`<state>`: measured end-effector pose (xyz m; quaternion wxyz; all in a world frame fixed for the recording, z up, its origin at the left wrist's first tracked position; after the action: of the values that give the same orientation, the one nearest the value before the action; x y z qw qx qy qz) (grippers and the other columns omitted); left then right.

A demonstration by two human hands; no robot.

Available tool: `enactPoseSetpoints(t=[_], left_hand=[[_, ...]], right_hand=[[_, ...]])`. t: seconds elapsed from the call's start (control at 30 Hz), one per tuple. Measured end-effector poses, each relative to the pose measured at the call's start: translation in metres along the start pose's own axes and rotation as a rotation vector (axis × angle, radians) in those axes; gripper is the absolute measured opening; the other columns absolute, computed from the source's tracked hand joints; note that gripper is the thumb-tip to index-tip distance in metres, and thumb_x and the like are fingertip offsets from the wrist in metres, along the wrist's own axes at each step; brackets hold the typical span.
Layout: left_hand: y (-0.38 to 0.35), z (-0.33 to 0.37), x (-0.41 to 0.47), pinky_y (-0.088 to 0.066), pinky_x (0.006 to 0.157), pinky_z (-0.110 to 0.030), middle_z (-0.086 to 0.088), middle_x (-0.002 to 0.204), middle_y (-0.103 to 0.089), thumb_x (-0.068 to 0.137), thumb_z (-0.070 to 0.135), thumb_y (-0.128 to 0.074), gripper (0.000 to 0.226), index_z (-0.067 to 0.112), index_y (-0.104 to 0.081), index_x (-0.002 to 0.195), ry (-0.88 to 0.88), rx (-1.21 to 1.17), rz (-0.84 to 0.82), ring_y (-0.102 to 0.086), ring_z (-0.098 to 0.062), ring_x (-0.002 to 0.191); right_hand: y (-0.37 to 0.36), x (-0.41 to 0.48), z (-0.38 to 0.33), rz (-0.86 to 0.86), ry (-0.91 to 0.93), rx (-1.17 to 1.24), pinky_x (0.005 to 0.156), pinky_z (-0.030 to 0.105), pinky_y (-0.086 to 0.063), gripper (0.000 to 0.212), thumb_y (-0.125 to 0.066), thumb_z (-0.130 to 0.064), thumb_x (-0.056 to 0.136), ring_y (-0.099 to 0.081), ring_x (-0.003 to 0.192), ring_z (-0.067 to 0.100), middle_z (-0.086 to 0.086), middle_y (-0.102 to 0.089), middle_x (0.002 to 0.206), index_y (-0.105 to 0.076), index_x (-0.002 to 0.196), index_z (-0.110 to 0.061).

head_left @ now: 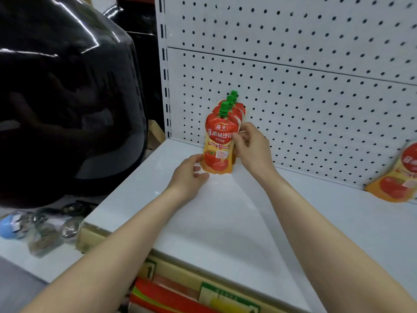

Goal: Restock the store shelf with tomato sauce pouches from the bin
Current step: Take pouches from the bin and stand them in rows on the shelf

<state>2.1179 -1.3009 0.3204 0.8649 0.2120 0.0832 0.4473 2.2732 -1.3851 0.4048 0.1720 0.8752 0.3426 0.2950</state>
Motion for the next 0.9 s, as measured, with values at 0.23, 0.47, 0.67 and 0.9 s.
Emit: enactPoseSetpoints(t=[0.23,0.47,0.67,0.9], left_hand=[[0.017,0.029,-0.040,-0.053,0.077,-0.018,0.002,0.114,-0.066,0.091,0.017,-0.061,0.034,0.020,-0.059,0.125,-0.134,-0.084,-0.045,-0.062,-0.015,0.101],[0.000,0.040,-0.143,-0.054,0.089,-0.035,0.004,0.100,-0.073,0.088,0.019,-0.063,0.023,0.033,-0.067,0.105,-0.279,-0.179,-0.242,-0.067,-0.012,0.095],[-0.048,0.051,-0.245,-0.055,0.086,-0.030,0.000,0.091,-0.073,0.091,0.005,-0.058,0.025,0.027,-0.069,0.101,-0.328,-0.301,-0.334,-0.069,-0.014,0.088],[-0.186,0.031,-0.358,-0.052,0.084,-0.024,0.003,0.093,-0.073,0.092,0.006,-0.060,0.023,0.022,-0.069,0.105,-0.327,-0.223,-0.675,-0.068,-0.007,0.088]], right_hand=[[0.040,-0.058,-0.013,0.020,-0.023,-0.277,0.085,0.034,-0.050,0.022,-0.048,-0.029,0.101,-0.064,0.095,0.019,0.000,-0.070,0.106,-0.060,0.117,-0.020],[0.087,-0.195,-0.024,0.046,0.040,-0.527,0.086,0.040,-0.048,0.021,-0.049,-0.026,0.100,-0.061,0.096,0.022,-0.001,-0.068,0.109,-0.064,0.111,-0.018],[0.143,-0.347,-0.007,0.222,-0.036,-0.657,0.081,0.040,-0.049,0.022,-0.048,-0.026,0.099,-0.062,0.096,0.027,0.002,-0.069,0.102,-0.065,0.109,-0.017],[0.194,-0.539,0.081,0.392,-0.386,-0.624,0.081,0.038,-0.050,0.020,-0.050,-0.023,0.099,-0.062,0.093,0.021,0.000,-0.068,0.102,-0.066,0.109,-0.015]])
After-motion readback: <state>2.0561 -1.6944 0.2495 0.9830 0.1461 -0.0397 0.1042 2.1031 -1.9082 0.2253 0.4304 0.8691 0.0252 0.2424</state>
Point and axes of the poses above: each hand's wrist, its own x-axis towards the middle knuckle, its own y-axis out of the back of the hand, z = x × y, the point moved 8 cm from there along x, towards the middle knuckle
